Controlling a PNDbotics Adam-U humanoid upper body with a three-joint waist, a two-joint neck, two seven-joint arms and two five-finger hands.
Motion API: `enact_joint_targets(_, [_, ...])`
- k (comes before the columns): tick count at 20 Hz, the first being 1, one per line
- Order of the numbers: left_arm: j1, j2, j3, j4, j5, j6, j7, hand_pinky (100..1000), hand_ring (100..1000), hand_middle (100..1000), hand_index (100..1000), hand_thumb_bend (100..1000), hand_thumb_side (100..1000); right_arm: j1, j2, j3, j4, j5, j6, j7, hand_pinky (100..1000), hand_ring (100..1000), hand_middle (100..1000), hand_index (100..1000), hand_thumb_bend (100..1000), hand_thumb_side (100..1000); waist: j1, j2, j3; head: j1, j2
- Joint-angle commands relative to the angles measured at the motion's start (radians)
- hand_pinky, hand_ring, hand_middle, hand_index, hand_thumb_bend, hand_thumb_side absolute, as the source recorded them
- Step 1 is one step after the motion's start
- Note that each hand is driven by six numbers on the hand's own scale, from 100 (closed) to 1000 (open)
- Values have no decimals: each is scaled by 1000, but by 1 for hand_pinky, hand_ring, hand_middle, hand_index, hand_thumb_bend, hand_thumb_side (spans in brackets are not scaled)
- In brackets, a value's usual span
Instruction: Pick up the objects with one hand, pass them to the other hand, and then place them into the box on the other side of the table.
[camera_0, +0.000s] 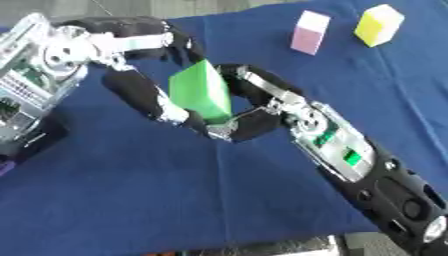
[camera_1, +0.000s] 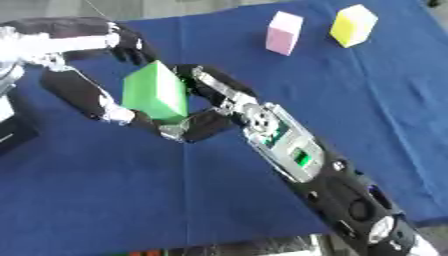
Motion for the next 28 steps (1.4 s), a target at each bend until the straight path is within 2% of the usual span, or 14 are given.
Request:
enact_joint_targets(1, [-10,4,9,5,-12,0,-4,825,811,803,879,563,439,-17,-14,-1,-30,-12,1,0,779,652,485,519,115,100,9,-32,-1,4,-2])
enact_joint_targets(8, [-5,-9,7,24,-69,5,17,820,810,800,877,555,435,-22,-14,8,-39,-19,9,6,777,663,502,518,125,100,8,-30,-1,7,-5])
enact_joint_targets(13, [-1,-14,7,29,-61,12,48,804,790,764,863,544,415,-23,-13,10,-41,-19,13,8,776,665,505,517,129,100,8,-28,-1,12,-5])
enact_joint_targets(22, [2,-18,3,34,-21,26,108,740,685,614,752,457,320,-26,-12,14,-43,-19,16,11,776,664,505,517,135,100,7,-25,-3,13,-1])
enact_joint_targets(28, [4,-19,1,34,1,31,123,721,644,570,700,397,295,-27,-12,15,-42,-17,18,12,776,664,505,517,123,100,6,-25,-3,12,0])
